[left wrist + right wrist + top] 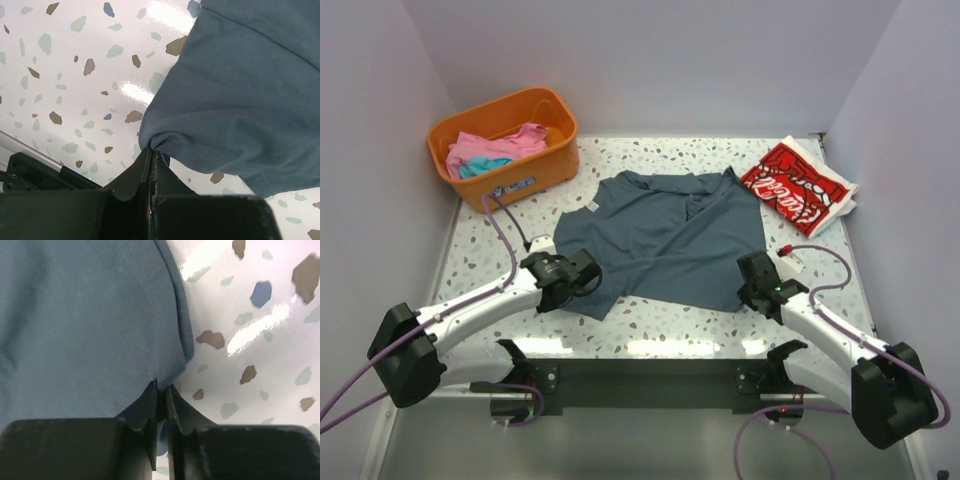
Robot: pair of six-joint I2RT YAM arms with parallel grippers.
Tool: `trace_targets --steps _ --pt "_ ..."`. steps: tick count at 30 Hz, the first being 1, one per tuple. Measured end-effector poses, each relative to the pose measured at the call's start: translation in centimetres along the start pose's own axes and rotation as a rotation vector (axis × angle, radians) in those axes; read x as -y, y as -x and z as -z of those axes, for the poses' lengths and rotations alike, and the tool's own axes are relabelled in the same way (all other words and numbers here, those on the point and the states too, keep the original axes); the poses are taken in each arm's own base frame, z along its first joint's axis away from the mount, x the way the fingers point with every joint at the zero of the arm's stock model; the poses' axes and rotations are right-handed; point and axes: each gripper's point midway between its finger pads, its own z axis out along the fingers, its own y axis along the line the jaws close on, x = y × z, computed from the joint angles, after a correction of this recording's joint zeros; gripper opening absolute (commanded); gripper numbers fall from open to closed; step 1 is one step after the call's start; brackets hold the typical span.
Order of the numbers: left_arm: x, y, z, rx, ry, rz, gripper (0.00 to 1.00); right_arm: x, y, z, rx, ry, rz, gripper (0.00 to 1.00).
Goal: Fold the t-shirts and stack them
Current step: Flatten the tshirt out
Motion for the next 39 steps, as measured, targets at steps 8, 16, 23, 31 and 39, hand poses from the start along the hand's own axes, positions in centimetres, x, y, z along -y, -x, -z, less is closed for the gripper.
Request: trace_targets --steps 8,16,23,31,39 --pt "1.8 2.6 2.3 0.036 -0.079 0.046 0.0 0.0 0.7 2.9 0.001 0.089 0.007 0.0" --pt "3.6 14.6 13.5 0.289 -0.374 0.234 0.0 -6.4 12.5 15.9 0.245 0.379 -0.029 0.0" --pt "-1.7 25.0 27.3 0.616 -0.706 0.349 0.0 -7.9 20.4 29.3 0.432 0.605 -0.021 0.0" --pt "-12.6 30.3 43.0 0.955 -1.115 0.436 0.0 -5.8 24.0 42.9 0.565 0.898 -0.019 0.0" --pt "-14.5 30.7 45.6 1.042 -1.178 0.408 0.0 -3.5 24.6 47.3 0.631 0.981 -0.027 0.0"
